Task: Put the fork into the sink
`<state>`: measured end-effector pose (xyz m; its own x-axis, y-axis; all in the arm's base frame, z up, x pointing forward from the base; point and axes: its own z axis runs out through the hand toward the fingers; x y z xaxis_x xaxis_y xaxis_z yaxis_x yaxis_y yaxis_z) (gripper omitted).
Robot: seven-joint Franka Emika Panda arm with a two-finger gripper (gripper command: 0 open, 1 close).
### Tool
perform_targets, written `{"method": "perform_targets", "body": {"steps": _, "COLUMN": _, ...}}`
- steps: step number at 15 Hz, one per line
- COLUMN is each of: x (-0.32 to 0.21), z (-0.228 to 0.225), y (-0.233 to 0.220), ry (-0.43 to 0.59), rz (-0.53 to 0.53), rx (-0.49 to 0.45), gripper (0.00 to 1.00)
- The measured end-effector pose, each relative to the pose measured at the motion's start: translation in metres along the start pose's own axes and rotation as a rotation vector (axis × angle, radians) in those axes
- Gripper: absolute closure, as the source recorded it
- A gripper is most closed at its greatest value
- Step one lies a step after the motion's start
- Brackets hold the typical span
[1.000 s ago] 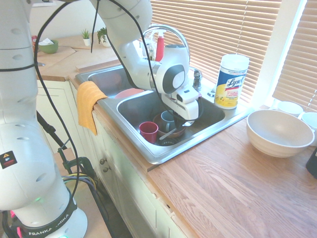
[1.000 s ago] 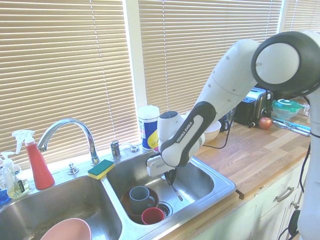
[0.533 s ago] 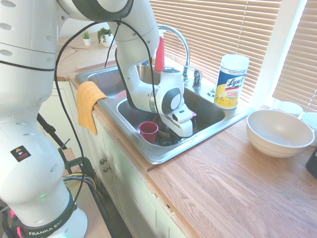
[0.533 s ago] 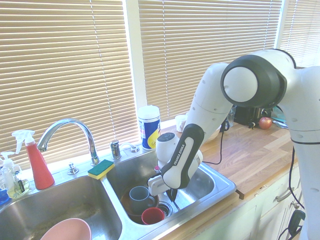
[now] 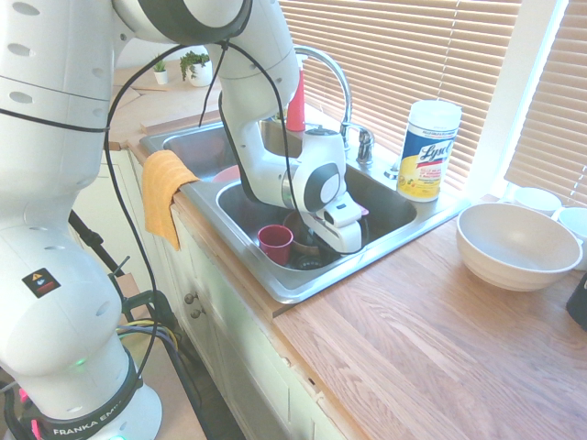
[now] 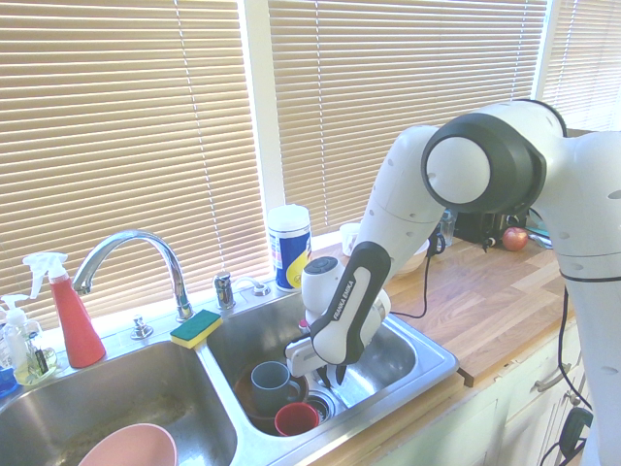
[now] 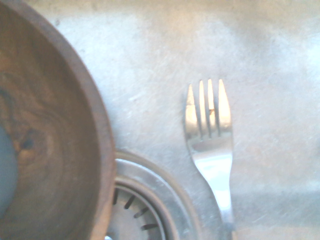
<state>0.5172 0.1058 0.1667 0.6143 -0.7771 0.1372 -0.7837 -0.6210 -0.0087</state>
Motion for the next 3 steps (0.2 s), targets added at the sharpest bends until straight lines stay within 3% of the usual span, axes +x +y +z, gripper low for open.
{"method": "perform_targets", "body": {"steps": 3, "x": 0.008, "z": -0.058, "y": -0.013, "ry": 0.018, "rz": -0.001, "rx": 0.003, "gripper": 0.0}}
